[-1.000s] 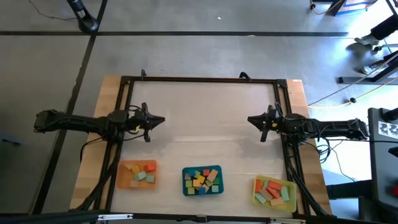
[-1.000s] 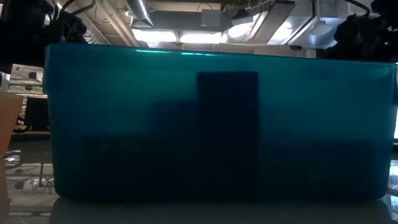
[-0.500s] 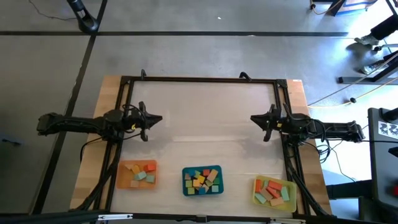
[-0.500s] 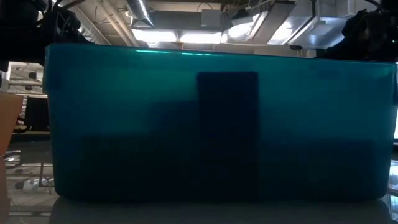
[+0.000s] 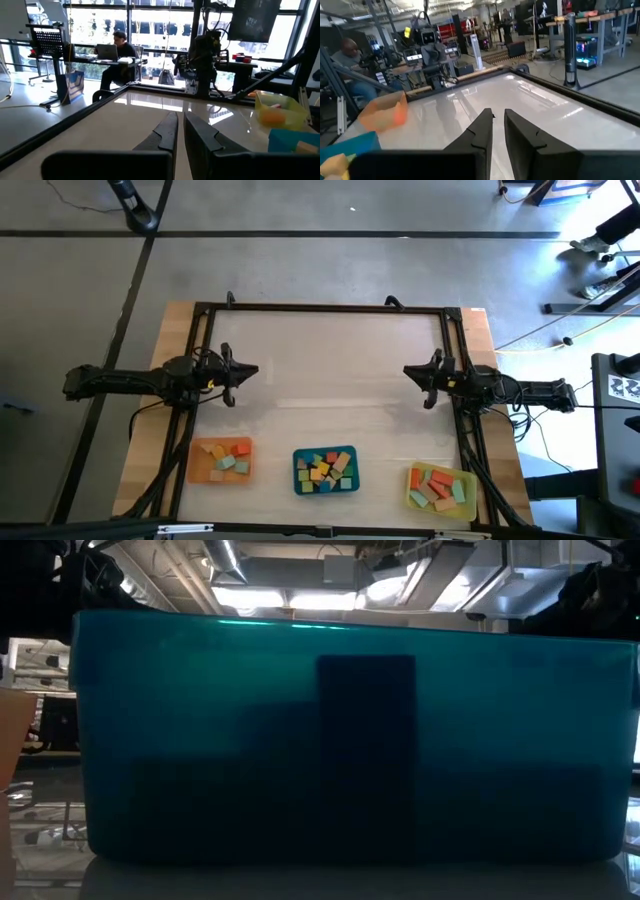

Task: Sort blocks by size
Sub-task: Return to Home Position

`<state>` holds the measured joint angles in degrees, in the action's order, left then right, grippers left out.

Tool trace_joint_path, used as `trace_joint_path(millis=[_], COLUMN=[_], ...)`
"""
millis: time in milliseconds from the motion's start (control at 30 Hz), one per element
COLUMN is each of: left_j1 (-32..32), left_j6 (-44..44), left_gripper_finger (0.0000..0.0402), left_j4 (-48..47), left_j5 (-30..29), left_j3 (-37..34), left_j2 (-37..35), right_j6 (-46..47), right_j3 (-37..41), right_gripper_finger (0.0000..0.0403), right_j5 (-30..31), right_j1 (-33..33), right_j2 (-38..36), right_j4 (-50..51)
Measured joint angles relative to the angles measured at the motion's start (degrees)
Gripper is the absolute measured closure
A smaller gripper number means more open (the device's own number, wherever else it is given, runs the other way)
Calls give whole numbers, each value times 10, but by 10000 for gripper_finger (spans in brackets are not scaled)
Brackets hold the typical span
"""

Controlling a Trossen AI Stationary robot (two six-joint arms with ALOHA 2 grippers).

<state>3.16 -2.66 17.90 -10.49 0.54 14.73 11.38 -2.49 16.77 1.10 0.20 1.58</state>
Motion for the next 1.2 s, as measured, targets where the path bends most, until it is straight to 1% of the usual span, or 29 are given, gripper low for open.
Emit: trace_joint_path(millis=[200,267,400,600,867,1200], left_j1=[0,0,0,0,4,4], left_j6=[3,1,2,14,1,16], left_gripper_finger=[382,382,382,382,382,382], left_j4=[-19,-33,-71,-124,-145,-162], left_j5=[0,2,43,44,39,39], left_j3=[0,0,0,0,0,0], left_j2=[-19,-32,-71,-148,-146,-143], right_j6=[-30,-31,-34,-44,-50,-59], right_j3=[19,19,20,20,20,21], right_gripper_finger=[354,354,354,354,354,354], right_j5=[-18,-30,-62,-65,-64,-64], right_j1=[0,0,0,0,0,0], right_j2=[0,6,7,7,8,8], right_j4=[-50,-49,-43,-42,-41,-41])
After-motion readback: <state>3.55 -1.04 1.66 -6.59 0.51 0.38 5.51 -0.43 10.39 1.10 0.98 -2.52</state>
